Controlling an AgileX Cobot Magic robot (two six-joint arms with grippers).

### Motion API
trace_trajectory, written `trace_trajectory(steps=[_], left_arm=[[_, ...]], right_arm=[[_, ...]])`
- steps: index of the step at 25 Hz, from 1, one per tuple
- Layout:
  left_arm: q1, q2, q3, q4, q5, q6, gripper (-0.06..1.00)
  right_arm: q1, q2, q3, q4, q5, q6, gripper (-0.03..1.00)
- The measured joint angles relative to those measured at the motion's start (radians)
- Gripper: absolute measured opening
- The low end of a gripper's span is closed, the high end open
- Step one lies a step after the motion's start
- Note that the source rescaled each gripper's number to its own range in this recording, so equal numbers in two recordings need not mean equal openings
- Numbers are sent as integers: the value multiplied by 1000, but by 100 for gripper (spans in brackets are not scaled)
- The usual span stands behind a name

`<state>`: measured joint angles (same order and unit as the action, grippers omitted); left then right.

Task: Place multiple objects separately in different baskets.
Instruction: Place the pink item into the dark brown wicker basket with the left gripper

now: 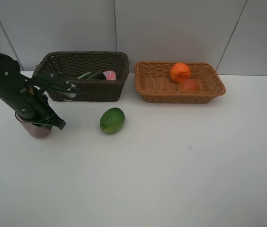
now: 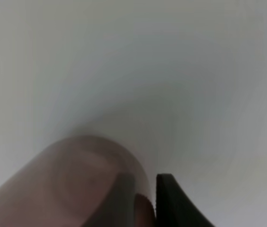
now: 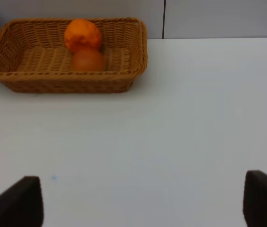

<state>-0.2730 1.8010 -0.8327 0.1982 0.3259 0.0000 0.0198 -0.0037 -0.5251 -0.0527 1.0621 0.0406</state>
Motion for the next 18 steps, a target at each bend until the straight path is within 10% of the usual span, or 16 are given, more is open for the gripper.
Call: trace_trajectory(steps=[10,18], left_arm=[[0,-42,-327,-100,465,-76,0],[0,-45,-521,-118,571,-184,0]], right_arm=[[0,0,0,0,0,0,87],[0,0,0,0,0,0,87]])
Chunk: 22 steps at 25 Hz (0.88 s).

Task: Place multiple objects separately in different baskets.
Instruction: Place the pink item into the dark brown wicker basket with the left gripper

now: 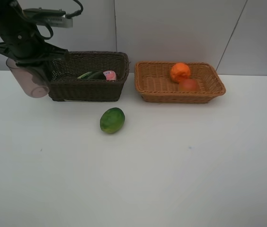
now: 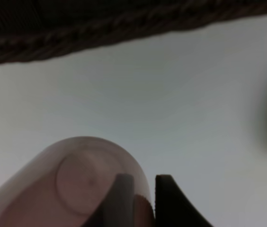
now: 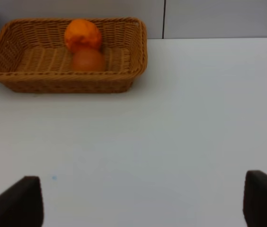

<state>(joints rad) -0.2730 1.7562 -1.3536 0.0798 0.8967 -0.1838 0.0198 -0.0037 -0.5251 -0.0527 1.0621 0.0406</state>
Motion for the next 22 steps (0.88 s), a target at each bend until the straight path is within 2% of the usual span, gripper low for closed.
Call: trace_trajectory(steps=[4,7,14,19,22], left_arm=[[11,10,-82,7,-62,-28,0],[29,45,-115,40,-166,-38,0],[51,182,-117,153,-451,-42,0],[51,283,-117,166,-599,-42,0],[51,329,-117,176,-651,-42,0]], right_arm=[[0,0,0,0,0,0,87],[0,0,0,0,0,0,87],[0,0,0,0,0,0,87],[0,0,0,0,0,0,87],[0,0,0,0,0,0,87]])
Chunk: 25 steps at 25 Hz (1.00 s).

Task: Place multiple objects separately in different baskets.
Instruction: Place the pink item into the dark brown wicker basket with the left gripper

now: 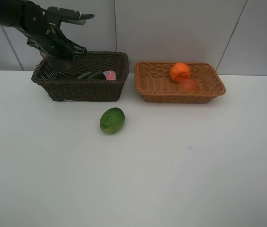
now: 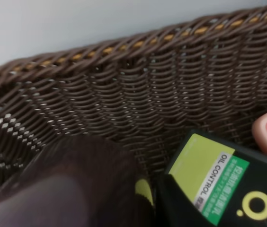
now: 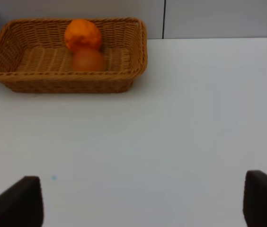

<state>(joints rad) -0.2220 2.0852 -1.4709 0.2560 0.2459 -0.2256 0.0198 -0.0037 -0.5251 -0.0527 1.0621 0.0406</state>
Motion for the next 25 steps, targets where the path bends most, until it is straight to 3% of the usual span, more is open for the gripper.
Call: trace_trajectory(steps=[10,12,16,18,20,25], left_arm=[[7,82,0,2,-29,0,4],[7,84,0,0,-32,0,18],[7,84,0,0,-43,0,74],[7,80,0,0,-42,0,92],[7,70,0,0,-41,0,98],[7,6,0,0,-17,0,100]], right_arm=[[0,0,0,-1,0,0,87],[0,0,0,-1,0,0,87],[0,0,0,-1,0,0,87],[0,0,0,-1,0,0,87],[0,0,0,-1,0,0,87],[0,0,0,-1,0,0,87]])
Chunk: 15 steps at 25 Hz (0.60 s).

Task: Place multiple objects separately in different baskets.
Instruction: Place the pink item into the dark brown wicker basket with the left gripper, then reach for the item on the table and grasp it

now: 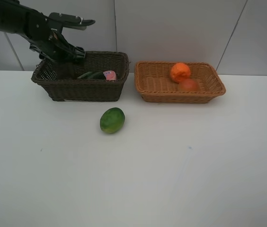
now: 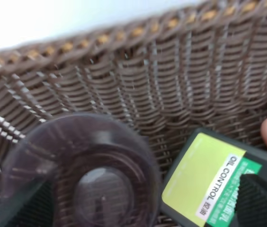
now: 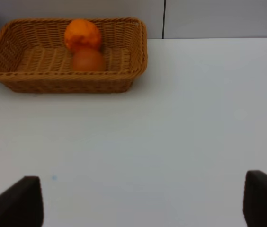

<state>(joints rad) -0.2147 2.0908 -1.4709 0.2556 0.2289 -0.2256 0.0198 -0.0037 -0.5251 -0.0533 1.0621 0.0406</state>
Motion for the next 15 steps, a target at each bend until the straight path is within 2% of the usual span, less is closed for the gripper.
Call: trace_trajectory(steps=[4,8,12,15], left_arm=[[-17,-76,0,-7,95,0,100],[-68,-132,0,-37,249,0,100],[-153,-143,0,-55,396,-1,100],[-226,-144,0,-76,460,-15,100]], right_arm=[[0,0,0,0,0,0,87],[0,0,0,1,0,0,87],[0,0,0,1,-1,0,87],[0,0,0,1,-1,0,87]])
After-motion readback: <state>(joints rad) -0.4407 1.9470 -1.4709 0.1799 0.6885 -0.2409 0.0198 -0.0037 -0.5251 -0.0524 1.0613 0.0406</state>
